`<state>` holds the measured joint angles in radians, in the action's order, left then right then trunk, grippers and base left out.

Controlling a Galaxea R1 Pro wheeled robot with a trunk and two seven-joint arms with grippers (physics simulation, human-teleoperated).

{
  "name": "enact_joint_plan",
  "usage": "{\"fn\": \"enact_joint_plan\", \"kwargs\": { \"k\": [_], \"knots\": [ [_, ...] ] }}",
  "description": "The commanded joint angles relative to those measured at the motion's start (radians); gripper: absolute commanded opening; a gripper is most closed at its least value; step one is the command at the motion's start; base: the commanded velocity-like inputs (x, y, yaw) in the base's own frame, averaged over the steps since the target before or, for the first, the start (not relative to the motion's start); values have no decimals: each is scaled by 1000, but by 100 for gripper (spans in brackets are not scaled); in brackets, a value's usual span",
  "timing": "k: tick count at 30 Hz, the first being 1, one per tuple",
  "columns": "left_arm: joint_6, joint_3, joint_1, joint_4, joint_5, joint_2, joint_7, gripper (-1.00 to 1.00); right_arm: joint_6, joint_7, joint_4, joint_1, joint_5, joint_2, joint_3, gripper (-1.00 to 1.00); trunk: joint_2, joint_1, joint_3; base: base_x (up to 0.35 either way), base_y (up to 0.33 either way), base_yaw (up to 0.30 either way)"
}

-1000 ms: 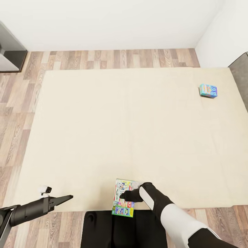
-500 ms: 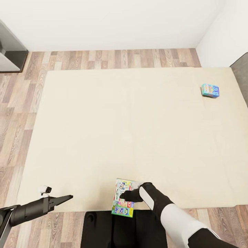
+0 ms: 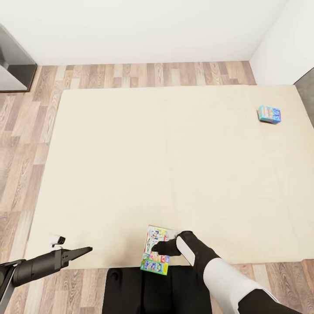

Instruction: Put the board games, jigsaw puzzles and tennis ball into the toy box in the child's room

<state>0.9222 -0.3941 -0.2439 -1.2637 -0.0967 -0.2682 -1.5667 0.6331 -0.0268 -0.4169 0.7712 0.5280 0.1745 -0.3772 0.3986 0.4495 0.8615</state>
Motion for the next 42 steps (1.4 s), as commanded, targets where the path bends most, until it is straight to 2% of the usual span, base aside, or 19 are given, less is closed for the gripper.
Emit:
{"fn": "enact_joint_plan", "kwargs": {
  "k": [1,42],
  "knots": [
    [11,0,0,0,0,0,-4,100,4,-3,0,0,-5,0,-2,100,2,1,1,0,21,0],
    [10,0,0,0,0,0,-4,100,4,-4,0,1,-5,0,-2,100,2,1,1,0,63,0]
  ]
}}
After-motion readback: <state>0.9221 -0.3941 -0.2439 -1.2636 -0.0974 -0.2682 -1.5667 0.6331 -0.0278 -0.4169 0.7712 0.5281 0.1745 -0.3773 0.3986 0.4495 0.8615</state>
